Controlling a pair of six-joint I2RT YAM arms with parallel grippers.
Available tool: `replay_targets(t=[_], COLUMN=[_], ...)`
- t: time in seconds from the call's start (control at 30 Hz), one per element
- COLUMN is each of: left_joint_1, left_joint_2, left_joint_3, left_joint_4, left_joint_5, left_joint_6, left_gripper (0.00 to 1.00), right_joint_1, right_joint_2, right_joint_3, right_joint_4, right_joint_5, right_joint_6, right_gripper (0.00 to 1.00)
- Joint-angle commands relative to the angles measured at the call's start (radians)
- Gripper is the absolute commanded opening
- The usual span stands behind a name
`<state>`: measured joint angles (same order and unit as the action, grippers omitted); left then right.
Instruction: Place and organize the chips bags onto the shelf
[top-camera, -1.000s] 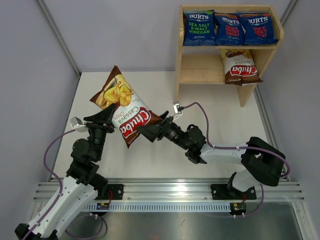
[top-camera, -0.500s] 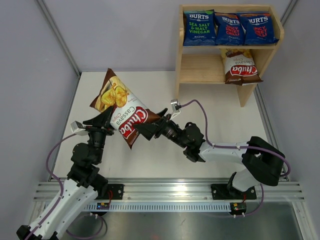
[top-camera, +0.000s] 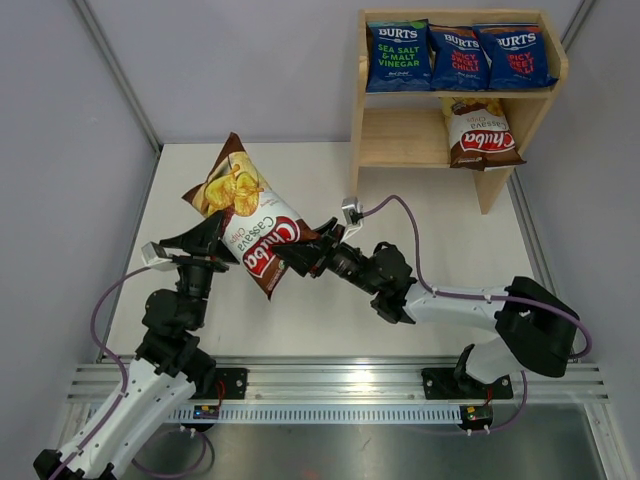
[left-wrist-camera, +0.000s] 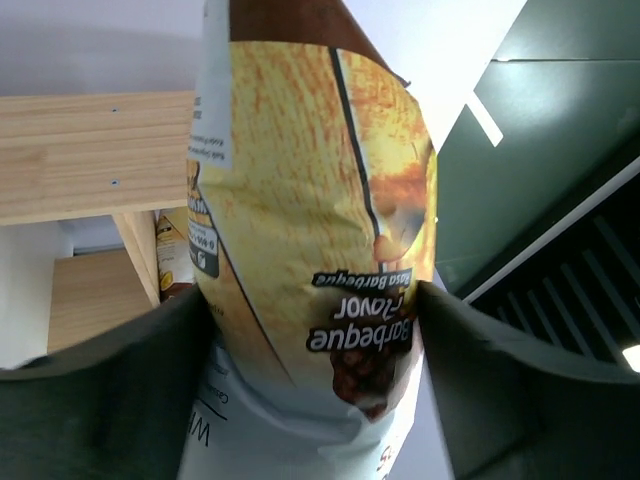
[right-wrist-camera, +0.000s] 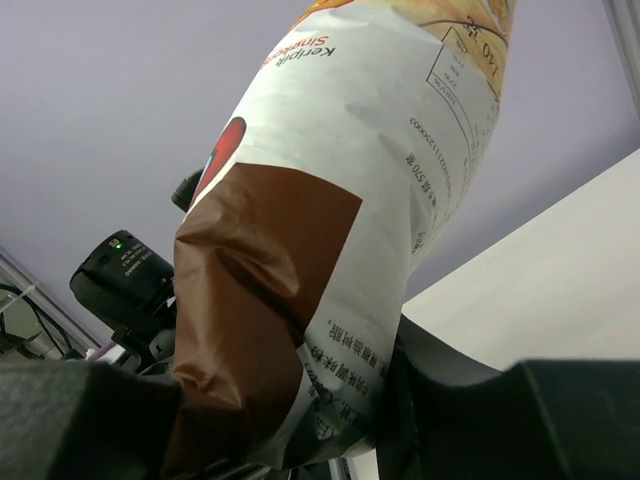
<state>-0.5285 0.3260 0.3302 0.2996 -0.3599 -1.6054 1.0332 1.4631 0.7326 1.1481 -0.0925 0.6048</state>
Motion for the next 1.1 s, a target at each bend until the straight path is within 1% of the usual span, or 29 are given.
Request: replay_targets(t=[0.0, 0.07, 0.17, 0.2, 0.33, 0.43, 0.53, 0.6, 0.63, 0.67, 0.7, 0.8, 0.83, 0.87, 0.93, 0.97, 1.0, 1.03, 1.07], left_joint_1=[-0.021, -0.021, -0.021, -0.021, -0.021, -0.021, -0.021, -0.021, -0.021, -0.019, -0.019, -0.018, -0.018, -0.016, -0.013, -0.013, -0.01, -0.01, -0.01], left_joint_2=[0.024, 0.013, -0.016, -0.027, -0.082, -0.094, -0.07, -0.048, -0.026, -0.012, 0.004, 0.062, 0.091, 0.103, 0.126, 0.148, 0.156, 0.162, 0.176], left_joint_3=[0.015, 0.026, 0.049, 0.072, 0.107, 0.109, 0.113, 0.116, 0.122, 0.125, 0.133, 0.181, 0.196, 0.222, 0.254, 0.286, 0.305, 0.317, 0.349], left_joint_4=[0.012, -0.019, -0.095, -0.153, -0.263, -0.295, -0.341, -0.356, -0.364, -0.364, -0.375, -0.416, -0.425, -0.451, -0.484, -0.511, -0.539, -0.556, -0.585], left_joint_5=[0.093, 0.085, 0.055, 0.039, -0.057, -0.099, -0.126, -0.161, -0.177, -0.188, -0.203, -0.208, -0.205, -0.203, -0.194, -0.186, -0.186, -0.182, -0.168], left_joint_6=[0.07, 0.078, 0.128, 0.165, 0.258, 0.28, 0.303, 0.355, 0.404, 0.438, 0.467, 0.58, 0.634, 0.662, 0.709, 0.767, 0.783, 0.83, 0.855], left_gripper=[0.88, 0.99, 0.99, 0.99, 0.99, 0.99, 0.99, 0.99, 0.99, 0.99, 0.99, 0.99, 0.99, 0.99, 0.99, 0.99, 0.99, 0.99, 0.99], right_joint_1=[0.01, 0.01, 0.004, 0.001, -0.015, -0.019, -0.042, -0.059, -0.074, -0.074, -0.091, -0.14, -0.156, -0.179, -0.235, -0.254, -0.286, -0.3, -0.309], right_joint_2=[-0.076, -0.093, -0.135, -0.144, -0.194, -0.242, -0.294, -0.345, -0.386, -0.409, -0.434, -0.532, -0.584, -0.61, -0.697, -0.73, -0.76, -0.824, -0.852], right_joint_3=[0.013, 0.004, -0.022, -0.044, -0.114, -0.166, -0.211, -0.245, -0.254, -0.263, -0.277, -0.301, -0.306, -0.312, -0.32, -0.331, -0.335, -0.341, -0.349], right_joint_4=[0.078, 0.053, 0.013, 0.007, 0.018, 0.022, 0.019, 0.003, -0.037, -0.037, -0.091, -0.2, -0.232, -0.298, -0.358, -0.42, -0.447, -0.482, -0.542], right_joint_5=[-0.047, -0.03, 0.0, 0.004, 0.025, 0.048, 0.065, 0.082, 0.086, 0.086, 0.129, 0.164, 0.174, 0.172, 0.183, 0.189, 0.209, 0.229, 0.259], right_joint_6=[-0.057, -0.068, -0.073, -0.068, -0.043, -0.048, -0.033, -0.028, -0.027, -0.025, -0.023, 0.001, 0.013, 0.022, 0.053, 0.064, 0.085, 0.096, 0.102], right_gripper=[0.25, 0.25, 0.23, 0.23, 0.22, 0.2, 0.2, 0.2, 0.2, 0.2, 0.2, 0.2, 0.2, 0.2, 0.19, 0.19, 0.2, 0.2, 0.19])
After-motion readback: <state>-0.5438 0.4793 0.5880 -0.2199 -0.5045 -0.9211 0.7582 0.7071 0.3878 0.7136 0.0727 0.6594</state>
